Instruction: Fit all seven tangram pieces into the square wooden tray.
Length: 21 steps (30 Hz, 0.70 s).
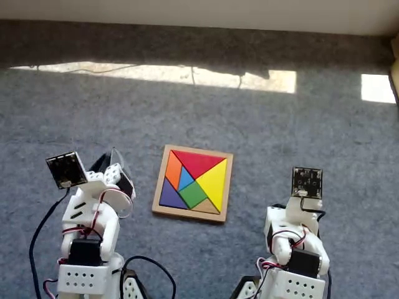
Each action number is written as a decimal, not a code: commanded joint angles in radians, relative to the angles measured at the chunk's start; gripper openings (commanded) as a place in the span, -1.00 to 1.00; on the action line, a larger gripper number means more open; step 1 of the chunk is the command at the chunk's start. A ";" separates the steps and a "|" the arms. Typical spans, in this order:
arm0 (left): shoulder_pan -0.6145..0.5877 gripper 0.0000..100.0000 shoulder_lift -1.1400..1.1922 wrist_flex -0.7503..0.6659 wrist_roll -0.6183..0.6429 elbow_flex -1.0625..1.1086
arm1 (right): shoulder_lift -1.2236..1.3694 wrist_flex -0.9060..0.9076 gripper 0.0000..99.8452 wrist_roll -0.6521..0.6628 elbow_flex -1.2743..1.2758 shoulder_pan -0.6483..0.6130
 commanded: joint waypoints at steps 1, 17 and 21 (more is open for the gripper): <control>-0.018 -0.99 -0.021 0.092 -0.117 0.022 | -0.015 -0.016 -0.98 0.008 0.094 -0.047; -0.018 -0.99 -0.016 0.437 -0.671 0.022 | -0.015 -0.016 -0.98 0.008 0.094 -0.054; -0.018 -0.99 -0.021 0.549 -0.697 0.022 | -0.015 -0.018 -0.98 0.008 0.094 -0.054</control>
